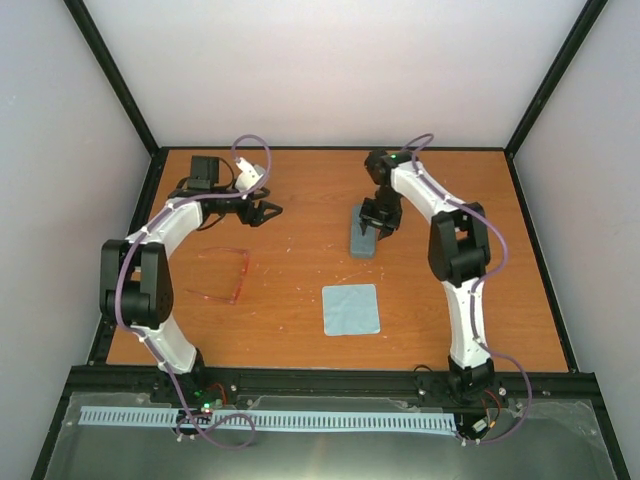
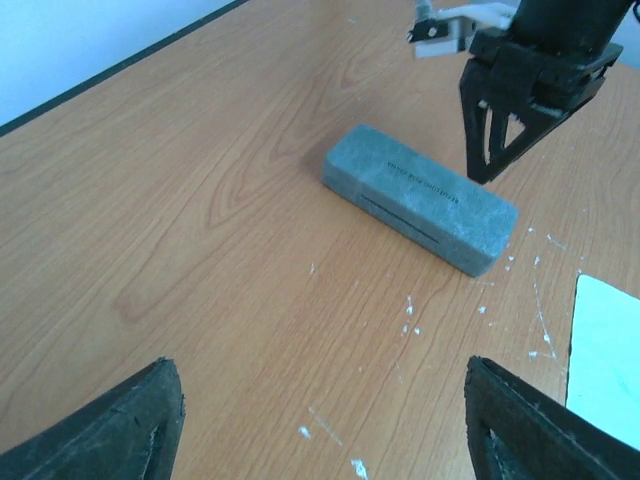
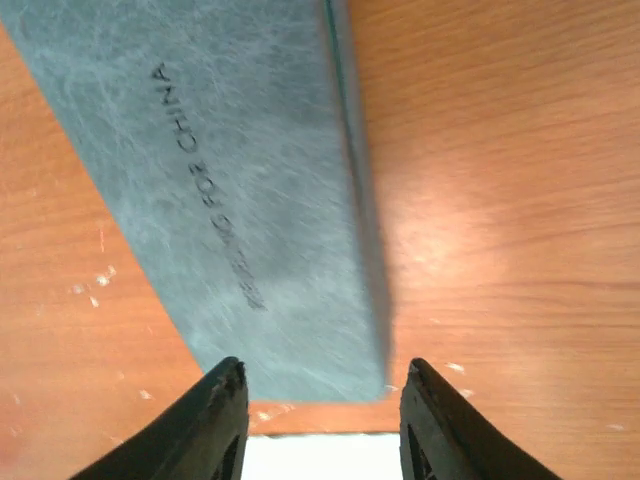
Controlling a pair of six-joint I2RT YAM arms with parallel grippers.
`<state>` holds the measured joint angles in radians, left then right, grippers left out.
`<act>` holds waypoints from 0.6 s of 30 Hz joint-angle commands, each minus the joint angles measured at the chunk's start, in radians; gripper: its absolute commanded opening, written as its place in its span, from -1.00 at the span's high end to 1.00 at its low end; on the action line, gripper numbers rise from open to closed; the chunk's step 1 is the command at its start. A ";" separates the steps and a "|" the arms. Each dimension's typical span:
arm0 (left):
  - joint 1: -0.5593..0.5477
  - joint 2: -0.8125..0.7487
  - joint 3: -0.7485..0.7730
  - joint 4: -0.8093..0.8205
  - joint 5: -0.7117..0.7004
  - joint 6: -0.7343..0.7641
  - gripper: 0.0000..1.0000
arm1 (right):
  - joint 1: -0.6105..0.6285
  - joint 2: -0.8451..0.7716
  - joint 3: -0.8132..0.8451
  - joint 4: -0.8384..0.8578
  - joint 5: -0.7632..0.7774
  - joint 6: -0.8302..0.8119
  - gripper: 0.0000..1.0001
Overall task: Organize the sunglasses
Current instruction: Move the sunglasses case at the center of the board, then pick up the sunglasses case from the center of the board.
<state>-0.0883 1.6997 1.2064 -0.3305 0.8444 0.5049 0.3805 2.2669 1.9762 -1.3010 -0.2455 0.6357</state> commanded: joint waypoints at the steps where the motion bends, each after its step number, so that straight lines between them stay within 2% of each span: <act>1: -0.038 0.047 0.091 -0.016 0.055 -0.048 -0.53 | -0.088 -0.087 -0.089 0.065 0.038 -0.001 0.27; 7: -0.174 0.136 0.211 -0.152 -0.079 -0.061 -0.57 | -0.174 -0.084 -0.073 0.122 0.014 -0.051 0.27; 8: -0.189 0.155 0.234 -0.176 -0.096 -0.065 -0.56 | -0.177 -0.064 -0.062 0.105 0.014 -0.064 0.33; 10: -0.213 0.194 0.281 -0.220 -0.136 -0.076 -0.55 | -0.173 -0.023 -0.049 0.067 0.006 -0.091 0.46; 18: -0.228 0.268 0.375 -0.256 -0.264 -0.115 -0.60 | -0.090 0.051 -0.071 0.123 -0.022 -0.105 0.48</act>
<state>-0.3210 1.9453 1.5139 -0.5419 0.6754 0.4282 0.2420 2.2784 1.9038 -1.1973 -0.2432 0.5415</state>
